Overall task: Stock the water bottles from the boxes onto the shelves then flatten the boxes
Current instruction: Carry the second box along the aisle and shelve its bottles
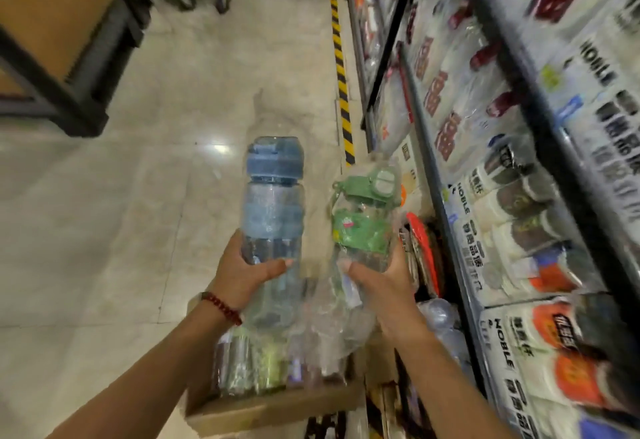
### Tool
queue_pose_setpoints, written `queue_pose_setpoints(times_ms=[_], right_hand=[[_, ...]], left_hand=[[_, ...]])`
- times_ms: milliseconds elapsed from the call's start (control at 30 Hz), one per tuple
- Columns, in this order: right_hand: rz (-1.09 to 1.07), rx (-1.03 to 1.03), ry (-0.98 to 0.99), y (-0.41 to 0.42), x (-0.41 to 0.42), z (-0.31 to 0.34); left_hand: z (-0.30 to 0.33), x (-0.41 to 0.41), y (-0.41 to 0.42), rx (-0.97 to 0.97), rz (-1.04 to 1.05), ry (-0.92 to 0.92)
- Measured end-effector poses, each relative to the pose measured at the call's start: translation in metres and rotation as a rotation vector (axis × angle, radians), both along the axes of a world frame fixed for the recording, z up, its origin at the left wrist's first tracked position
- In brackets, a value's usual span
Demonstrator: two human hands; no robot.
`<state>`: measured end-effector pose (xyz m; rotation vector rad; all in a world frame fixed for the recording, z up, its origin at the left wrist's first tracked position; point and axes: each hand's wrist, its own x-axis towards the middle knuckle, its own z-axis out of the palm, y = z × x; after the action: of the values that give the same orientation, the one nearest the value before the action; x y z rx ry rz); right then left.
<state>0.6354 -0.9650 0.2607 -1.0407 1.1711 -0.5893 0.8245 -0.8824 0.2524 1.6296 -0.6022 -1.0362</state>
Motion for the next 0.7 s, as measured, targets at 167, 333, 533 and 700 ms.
queue_pose_setpoints(times_ms=[167,333,533,700], right_hand=[[-0.027,-0.167,-0.167,-0.009,-0.006,0.115],[-0.036,-0.294,-0.280,0.009,-0.021,0.204],[-0.099,-0.451,-0.328,0.062,-0.040,0.266],[-0.283,-0.497,-0.314,0.120,-0.052,0.287]], left_hand=[[0.115,0.002,-0.010,-0.238,-0.026,-0.082],[0.201,-0.002,0.001,-0.414,-0.129,-0.115],[0.259,-0.009,0.027,-0.518,-0.241,-0.039],[0.286,-0.017,0.053,-0.561,-0.400,0.005]])
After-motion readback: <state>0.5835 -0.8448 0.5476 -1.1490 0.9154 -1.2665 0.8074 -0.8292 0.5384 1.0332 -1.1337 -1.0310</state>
